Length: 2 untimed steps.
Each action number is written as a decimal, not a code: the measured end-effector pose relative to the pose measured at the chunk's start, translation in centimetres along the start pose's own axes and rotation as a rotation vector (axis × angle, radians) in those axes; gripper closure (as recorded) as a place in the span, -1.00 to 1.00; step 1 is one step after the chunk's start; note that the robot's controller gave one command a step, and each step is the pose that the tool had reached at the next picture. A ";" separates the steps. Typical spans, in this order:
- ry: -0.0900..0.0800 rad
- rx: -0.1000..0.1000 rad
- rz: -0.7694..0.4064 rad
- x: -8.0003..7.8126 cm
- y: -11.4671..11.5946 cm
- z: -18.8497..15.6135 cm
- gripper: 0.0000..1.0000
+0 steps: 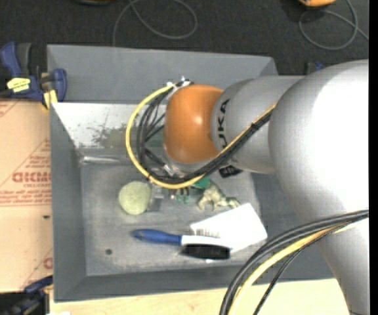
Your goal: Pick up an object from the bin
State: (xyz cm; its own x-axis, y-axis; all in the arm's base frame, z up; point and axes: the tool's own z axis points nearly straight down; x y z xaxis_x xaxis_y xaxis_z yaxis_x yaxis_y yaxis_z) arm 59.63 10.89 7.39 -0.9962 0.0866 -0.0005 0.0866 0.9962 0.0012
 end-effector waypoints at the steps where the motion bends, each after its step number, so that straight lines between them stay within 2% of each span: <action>1: 0.008 0.002 0.000 0.2 -0.1 -2.2 1.00; 2: 0.003 0.001 0.000 0.0 0.0 -4.4 1.00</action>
Offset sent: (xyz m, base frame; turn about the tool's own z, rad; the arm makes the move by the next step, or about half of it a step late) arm 0.0002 0.0000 0.0429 0.0000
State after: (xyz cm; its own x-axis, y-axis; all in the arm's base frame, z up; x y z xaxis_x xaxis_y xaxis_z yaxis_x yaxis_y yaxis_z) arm 59.66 10.86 11.75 -0.9962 0.0868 0.0023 0.0868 0.9962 0.0001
